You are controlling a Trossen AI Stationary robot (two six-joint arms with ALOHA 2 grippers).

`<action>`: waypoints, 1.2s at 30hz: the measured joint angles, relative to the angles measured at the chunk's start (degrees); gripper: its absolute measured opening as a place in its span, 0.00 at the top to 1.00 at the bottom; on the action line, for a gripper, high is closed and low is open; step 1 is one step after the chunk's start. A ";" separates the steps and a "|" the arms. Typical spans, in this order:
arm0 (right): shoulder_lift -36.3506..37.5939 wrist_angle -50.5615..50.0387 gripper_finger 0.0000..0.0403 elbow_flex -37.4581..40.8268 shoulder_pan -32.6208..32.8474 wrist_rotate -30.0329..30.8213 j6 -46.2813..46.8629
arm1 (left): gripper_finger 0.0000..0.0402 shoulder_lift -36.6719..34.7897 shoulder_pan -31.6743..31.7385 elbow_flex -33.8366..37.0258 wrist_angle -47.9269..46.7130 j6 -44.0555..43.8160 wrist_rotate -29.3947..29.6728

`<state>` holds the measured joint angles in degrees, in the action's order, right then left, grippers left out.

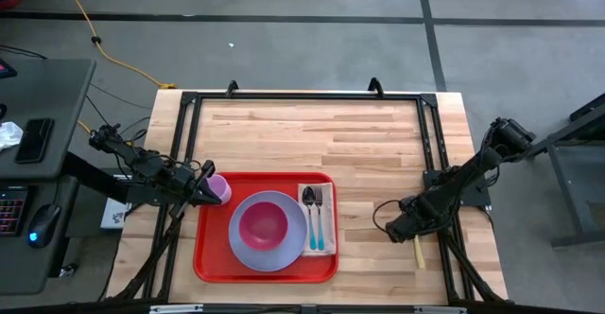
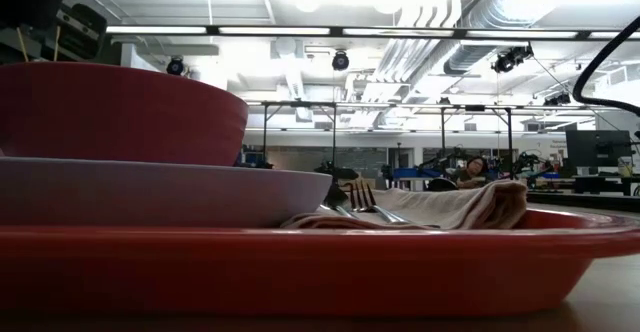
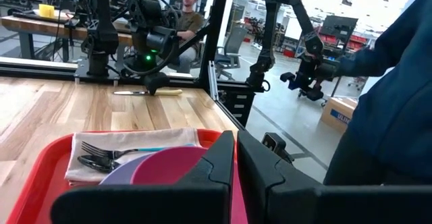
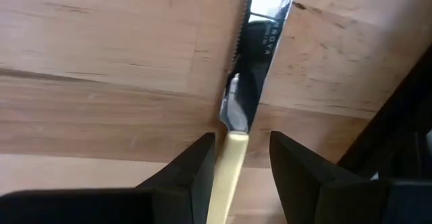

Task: Set up tray
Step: Put the yellow table knife to the right of the blue fork on the red tray

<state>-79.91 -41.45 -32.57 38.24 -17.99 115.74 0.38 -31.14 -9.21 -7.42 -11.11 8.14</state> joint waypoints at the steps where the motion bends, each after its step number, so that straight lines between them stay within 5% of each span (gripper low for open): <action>1: 0.06 0.45 0.69 0.31 0.00 -0.08 0.09 | 0.88 0.00 -0.02 0.00 -0.02 0.02 0.04; 13: 0.06 0.64 0.72 1.45 -0.05 0.28 1.18 | 0.88 0.00 -0.01 0.00 -0.15 0.13 0.35; 27: -0.03 1.47 0.97 1.51 -3.75 -0.01 0.72 | 0.88 0.00 0.00 0.00 -0.20 0.33 0.55; 36: 0.08 2.27 0.96 1.40 -4.28 -2.57 0.84 | 0.88 0.00 -0.01 0.00 -0.21 0.33 0.54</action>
<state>-79.83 -39.17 -31.17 33.96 -20.56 116.58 0.38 -31.15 -9.21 -7.63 -10.79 8.68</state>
